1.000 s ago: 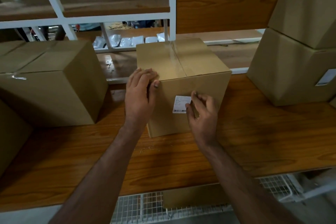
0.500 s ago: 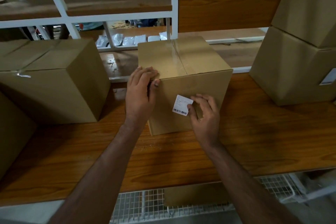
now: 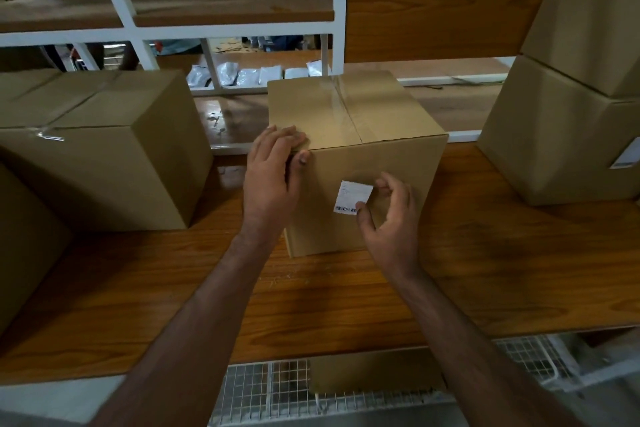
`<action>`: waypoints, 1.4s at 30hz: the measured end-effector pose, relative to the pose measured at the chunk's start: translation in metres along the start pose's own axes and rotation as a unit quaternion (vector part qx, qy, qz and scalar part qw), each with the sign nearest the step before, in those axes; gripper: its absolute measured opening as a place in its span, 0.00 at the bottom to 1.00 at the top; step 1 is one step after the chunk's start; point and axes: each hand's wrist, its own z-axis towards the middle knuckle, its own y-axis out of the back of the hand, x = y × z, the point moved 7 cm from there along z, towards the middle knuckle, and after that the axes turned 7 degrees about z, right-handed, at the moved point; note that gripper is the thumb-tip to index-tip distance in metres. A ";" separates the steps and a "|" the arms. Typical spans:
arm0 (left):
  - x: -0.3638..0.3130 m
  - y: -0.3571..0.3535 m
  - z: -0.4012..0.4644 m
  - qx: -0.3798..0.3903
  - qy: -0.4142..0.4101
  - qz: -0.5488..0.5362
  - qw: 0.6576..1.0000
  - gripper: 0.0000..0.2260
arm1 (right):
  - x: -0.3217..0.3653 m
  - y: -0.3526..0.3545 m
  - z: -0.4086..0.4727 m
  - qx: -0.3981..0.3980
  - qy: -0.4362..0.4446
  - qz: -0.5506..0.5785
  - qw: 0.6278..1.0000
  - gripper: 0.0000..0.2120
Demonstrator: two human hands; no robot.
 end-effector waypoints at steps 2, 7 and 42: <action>0.000 0.000 0.000 -0.002 -0.002 0.003 1.000 0.14 | -0.001 -0.001 0.002 0.008 -0.008 0.002 1.000 0.24; -0.001 0.001 -0.001 -0.002 0.002 0.002 1.000 0.15 | 0.001 -0.004 0.005 0.008 -0.007 -0.032 0.999 0.12; -0.046 0.014 -0.051 0.005 -0.087 0.042 0.995 0.19 | 0.031 0.039 -0.016 0.024 0.097 0.035 0.994 0.15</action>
